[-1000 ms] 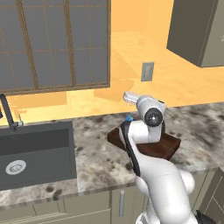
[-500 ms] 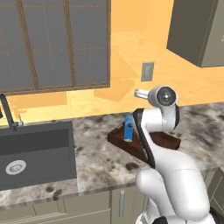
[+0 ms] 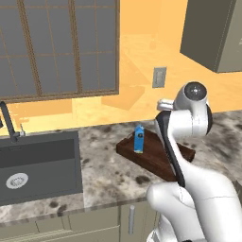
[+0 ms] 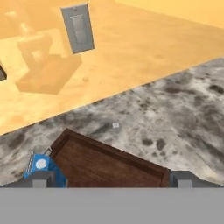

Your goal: Take out the milk from the fridge and place it on the tray on the counter. Then take the sugar cube near the tray and place it in the tray.

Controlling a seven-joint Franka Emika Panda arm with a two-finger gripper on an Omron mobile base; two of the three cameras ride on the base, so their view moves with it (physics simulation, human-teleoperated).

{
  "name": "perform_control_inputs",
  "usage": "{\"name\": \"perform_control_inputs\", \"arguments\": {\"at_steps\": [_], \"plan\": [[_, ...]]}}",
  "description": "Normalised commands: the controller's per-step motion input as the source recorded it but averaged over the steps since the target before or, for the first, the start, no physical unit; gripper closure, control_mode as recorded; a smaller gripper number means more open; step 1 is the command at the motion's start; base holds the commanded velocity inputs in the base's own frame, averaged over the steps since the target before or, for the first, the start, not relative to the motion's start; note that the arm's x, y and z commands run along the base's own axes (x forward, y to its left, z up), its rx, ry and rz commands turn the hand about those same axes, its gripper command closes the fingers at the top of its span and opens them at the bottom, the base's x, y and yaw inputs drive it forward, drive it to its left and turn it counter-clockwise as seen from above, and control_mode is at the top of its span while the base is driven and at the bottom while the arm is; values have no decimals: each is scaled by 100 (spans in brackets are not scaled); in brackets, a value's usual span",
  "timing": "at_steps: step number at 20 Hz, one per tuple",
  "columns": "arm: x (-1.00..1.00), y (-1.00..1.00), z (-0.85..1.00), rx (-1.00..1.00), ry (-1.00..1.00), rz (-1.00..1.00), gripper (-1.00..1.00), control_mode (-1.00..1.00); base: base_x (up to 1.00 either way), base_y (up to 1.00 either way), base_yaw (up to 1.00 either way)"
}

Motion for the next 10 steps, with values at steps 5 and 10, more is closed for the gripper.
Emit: {"name": "perform_control_inputs", "arguments": {"at_steps": [5, 10], "plan": [[-34, -27, -30, 0, 13, 0, -100, -100, 0, 0, 0], [0, -25, -9, 0, 19, 0, -100, -100, 0, 0, 0]]}}
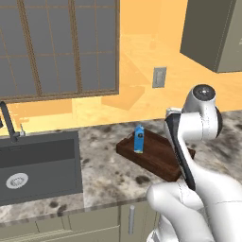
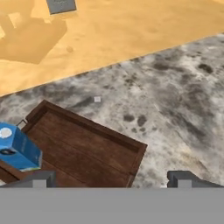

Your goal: Take out the milk from the fridge and place it on the tray on the counter. Then take the sugar cube near the tray and place it in the tray.

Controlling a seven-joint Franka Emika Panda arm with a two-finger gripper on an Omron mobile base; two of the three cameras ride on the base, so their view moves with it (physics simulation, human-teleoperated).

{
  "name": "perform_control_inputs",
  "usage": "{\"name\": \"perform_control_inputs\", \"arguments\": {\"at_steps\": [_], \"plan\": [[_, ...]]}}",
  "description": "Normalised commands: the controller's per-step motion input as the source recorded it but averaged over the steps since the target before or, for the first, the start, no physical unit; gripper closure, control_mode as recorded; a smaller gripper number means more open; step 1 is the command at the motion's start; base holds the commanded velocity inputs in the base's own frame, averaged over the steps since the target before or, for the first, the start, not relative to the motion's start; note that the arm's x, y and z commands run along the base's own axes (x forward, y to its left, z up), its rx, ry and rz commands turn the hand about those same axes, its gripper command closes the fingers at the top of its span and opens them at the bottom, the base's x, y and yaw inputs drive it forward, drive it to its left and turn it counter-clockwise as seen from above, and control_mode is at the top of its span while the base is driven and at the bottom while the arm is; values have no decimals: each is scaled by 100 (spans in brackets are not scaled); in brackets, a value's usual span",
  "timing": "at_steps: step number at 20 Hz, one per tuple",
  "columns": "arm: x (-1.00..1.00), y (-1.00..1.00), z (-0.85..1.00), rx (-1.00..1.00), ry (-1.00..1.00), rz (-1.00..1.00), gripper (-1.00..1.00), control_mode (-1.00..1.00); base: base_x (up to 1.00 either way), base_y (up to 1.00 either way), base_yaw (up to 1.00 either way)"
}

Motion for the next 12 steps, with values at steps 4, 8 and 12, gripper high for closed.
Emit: {"name": "perform_control_inputs", "arguments": {"at_steps": [4, 8, 12], "plan": [[2, -8, -15, 0, 16, 0, -100, -100, 0, 0, 0], [8, 0, -30, 0, 13, 0, -100, -100, 0, 0, 0], [17, -17, -25, 5, 5, 0, -100, -100, 0, 0, 0]]}}
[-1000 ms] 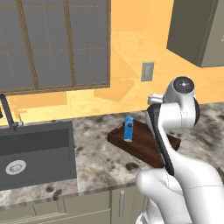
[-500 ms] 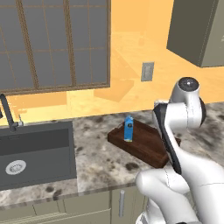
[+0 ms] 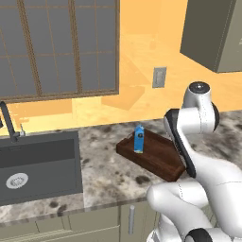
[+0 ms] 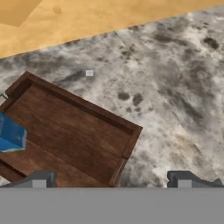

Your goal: Take out the milk from the fridge and place it on the tray on the counter. Then take the sugar cube near the tray and place it in the tray.

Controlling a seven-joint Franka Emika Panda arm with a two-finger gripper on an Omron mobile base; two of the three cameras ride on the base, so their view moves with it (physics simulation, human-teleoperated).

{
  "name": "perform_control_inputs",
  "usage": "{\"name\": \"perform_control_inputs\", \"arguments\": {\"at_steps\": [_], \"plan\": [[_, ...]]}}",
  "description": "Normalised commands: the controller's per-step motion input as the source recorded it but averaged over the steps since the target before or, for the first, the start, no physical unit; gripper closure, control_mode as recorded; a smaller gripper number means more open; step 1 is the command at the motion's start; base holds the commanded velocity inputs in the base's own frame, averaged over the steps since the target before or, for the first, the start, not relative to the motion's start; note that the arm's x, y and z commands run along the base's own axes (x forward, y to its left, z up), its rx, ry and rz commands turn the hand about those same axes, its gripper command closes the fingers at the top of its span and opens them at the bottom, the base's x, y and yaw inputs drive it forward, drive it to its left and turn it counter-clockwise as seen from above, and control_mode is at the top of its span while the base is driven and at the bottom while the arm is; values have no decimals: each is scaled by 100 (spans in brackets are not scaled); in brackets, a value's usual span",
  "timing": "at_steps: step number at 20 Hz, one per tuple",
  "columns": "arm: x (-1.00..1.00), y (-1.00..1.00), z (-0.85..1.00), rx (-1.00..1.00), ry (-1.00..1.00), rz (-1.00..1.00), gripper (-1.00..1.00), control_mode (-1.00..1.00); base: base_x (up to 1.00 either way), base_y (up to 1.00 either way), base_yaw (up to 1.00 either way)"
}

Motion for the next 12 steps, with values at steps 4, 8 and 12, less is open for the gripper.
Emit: {"name": "perform_control_inputs", "arguments": {"at_steps": [4, 8, 12], "plan": [[16, -26, -33, 14, 1, 0, -100, -100, 0, 0, 0], [35, -16, -27, 6, 0, 0, -100, -100, 0, 0, 0], [40, -4, -24, 1, 1, 0, -100, -100, 0, 0, 0]]}}
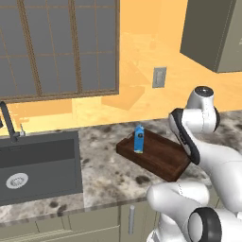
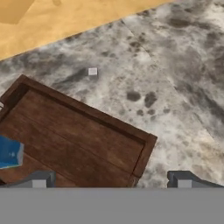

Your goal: Take out the milk from the fridge and place it on the tray on the counter. Then take the sugar cube near the tray and place it in the tray.

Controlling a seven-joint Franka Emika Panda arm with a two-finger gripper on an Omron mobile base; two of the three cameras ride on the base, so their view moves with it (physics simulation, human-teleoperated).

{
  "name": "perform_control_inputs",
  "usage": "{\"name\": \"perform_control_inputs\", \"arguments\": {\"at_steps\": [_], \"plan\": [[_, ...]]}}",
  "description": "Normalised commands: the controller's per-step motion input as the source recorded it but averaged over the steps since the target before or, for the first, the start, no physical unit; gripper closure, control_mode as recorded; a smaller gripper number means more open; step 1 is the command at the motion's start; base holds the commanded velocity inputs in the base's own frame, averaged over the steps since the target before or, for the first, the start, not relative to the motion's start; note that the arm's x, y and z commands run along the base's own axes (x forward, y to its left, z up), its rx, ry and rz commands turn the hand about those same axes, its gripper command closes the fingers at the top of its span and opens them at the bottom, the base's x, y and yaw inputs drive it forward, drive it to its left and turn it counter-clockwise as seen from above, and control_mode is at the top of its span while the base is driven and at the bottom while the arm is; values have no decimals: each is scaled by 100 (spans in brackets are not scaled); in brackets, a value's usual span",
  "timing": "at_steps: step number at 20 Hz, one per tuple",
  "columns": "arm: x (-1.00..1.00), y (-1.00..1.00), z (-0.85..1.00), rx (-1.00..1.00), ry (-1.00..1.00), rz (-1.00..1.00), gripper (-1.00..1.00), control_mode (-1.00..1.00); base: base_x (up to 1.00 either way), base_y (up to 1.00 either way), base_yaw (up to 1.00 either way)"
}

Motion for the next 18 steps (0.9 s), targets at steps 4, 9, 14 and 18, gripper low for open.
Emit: {"name": "perform_control_inputs", "arguments": {"at_steps": [4, 9, 14, 18], "plan": [[45, -1, -20, 0, 5, 0, -100, -100, 0, 0, 0], [44, -8, -19, 0, 14, 0, -100, -100, 0, 0, 0], [40, -24, -18, 0, 13, 0, -100, -100, 0, 0, 0], [34, -19, -15, 2, 6, 0, -100, -100, 0, 0, 0]]}}
